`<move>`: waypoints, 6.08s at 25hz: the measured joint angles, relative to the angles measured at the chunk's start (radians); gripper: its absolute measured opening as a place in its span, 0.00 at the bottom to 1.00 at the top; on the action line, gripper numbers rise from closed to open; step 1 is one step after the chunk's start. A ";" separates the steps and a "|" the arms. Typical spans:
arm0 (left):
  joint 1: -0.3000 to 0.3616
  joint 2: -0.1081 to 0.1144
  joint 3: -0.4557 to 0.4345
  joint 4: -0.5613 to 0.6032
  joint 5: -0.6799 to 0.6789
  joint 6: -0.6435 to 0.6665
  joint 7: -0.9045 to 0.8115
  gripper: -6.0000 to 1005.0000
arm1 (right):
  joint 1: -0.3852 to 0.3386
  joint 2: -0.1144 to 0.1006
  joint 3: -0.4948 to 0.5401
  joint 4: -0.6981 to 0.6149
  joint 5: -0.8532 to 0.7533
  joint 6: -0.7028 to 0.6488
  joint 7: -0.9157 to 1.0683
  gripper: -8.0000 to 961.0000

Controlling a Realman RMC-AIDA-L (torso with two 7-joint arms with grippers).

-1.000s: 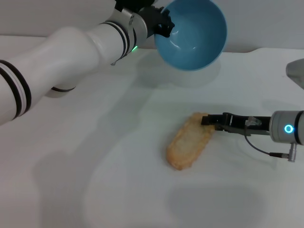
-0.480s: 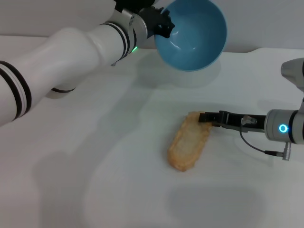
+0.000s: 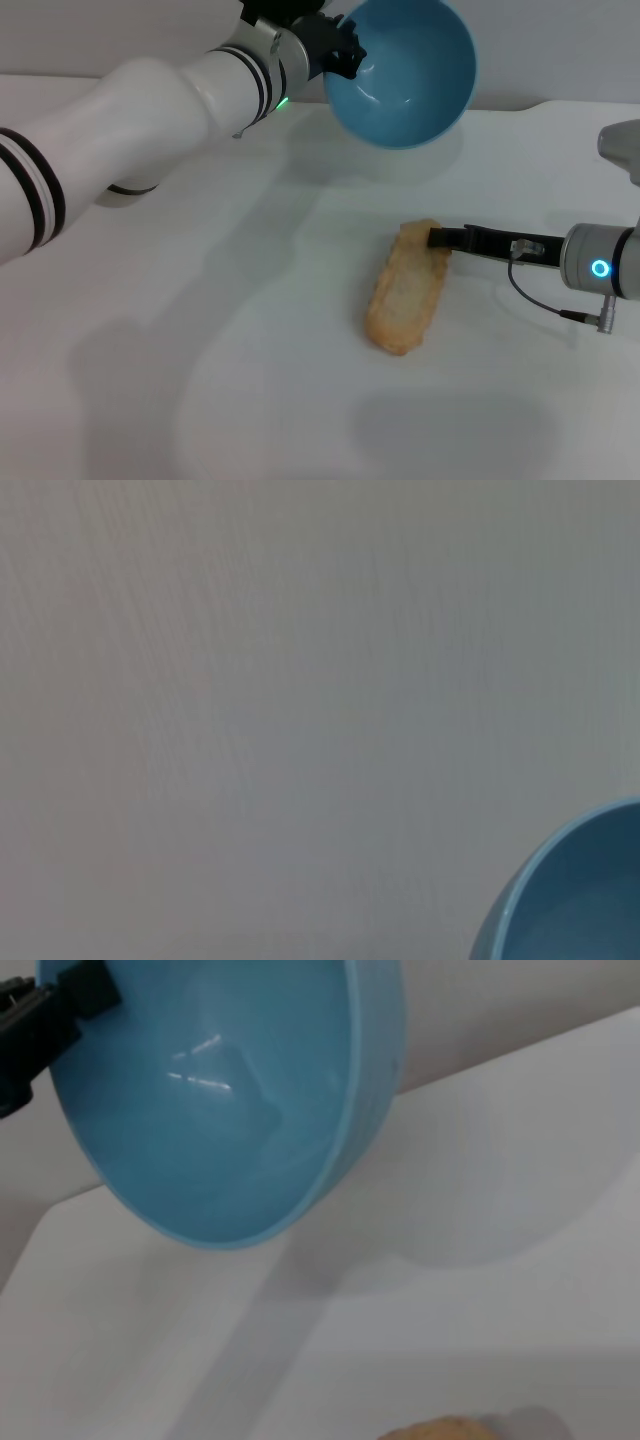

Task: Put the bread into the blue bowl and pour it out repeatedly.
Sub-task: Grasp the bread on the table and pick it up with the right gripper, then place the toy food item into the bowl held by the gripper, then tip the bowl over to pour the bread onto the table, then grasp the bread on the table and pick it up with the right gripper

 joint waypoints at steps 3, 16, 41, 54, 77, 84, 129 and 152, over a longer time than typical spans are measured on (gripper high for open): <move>0.000 0.000 0.000 0.000 0.004 -0.001 0.000 0.01 | 0.000 0.000 0.000 -0.002 0.001 -0.002 -0.010 0.30; 0.012 0.005 0.000 -0.001 0.005 0.004 0.010 0.01 | -0.050 -0.010 -0.033 -0.142 -0.006 -0.217 -0.130 0.17; -0.011 -0.005 0.120 0.010 0.009 0.294 -0.168 0.01 | -0.206 -0.017 0.169 -0.655 0.058 -0.460 -0.148 0.10; -0.002 -0.005 0.140 0.017 0.007 0.269 -0.206 0.00 | -0.128 -0.015 0.166 -0.404 0.055 -0.353 -0.222 0.08; -0.020 0.005 0.137 0.004 0.018 0.200 -0.153 0.00 | -0.352 -0.014 0.227 -0.588 0.255 -0.378 -0.272 0.45; -0.093 0.005 0.139 0.001 0.019 0.156 -0.028 0.01 | -0.432 -0.013 0.406 -0.474 0.256 -0.359 -0.452 0.45; -0.078 0.004 0.008 -0.079 0.012 0.104 -0.077 0.00 | -0.300 -0.025 0.232 -0.425 -0.370 -0.514 0.152 0.45; -0.073 -0.001 0.012 -0.085 0.012 0.104 -0.078 0.00 | -0.252 -0.022 0.117 -0.347 -0.483 -0.538 0.244 0.45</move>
